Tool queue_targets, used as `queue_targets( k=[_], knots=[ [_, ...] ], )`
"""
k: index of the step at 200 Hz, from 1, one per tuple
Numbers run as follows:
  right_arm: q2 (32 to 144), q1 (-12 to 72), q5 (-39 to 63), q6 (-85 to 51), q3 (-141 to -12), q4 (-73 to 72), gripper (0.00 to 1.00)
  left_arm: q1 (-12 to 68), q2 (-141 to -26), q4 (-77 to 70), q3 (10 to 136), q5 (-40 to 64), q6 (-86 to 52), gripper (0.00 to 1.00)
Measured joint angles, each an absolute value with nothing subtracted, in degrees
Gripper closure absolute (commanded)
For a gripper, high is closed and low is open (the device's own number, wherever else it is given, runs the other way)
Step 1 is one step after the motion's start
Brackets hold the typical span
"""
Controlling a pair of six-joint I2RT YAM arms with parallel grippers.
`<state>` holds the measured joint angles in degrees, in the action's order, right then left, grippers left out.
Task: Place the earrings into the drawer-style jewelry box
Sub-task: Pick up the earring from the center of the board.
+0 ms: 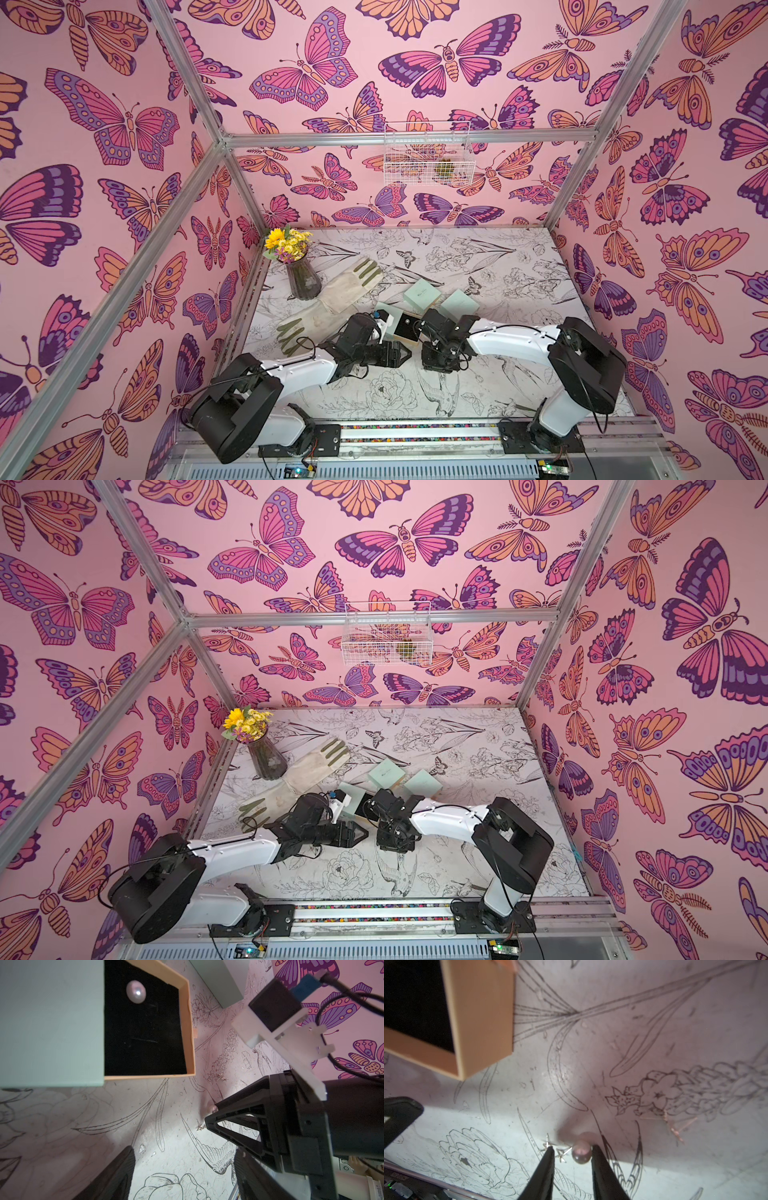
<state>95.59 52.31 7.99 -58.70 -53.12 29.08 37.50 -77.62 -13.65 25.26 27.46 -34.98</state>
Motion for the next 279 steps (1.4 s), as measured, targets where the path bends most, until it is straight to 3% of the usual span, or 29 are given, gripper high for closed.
queue_targets(
  k=[279],
  knots=[
    [100.18,51.37,6.13,-55.22,-58.76,33.23,0.78,37.10,-77.43,-13.63,25.26,27.49,-34.96,0.24]
  ],
)
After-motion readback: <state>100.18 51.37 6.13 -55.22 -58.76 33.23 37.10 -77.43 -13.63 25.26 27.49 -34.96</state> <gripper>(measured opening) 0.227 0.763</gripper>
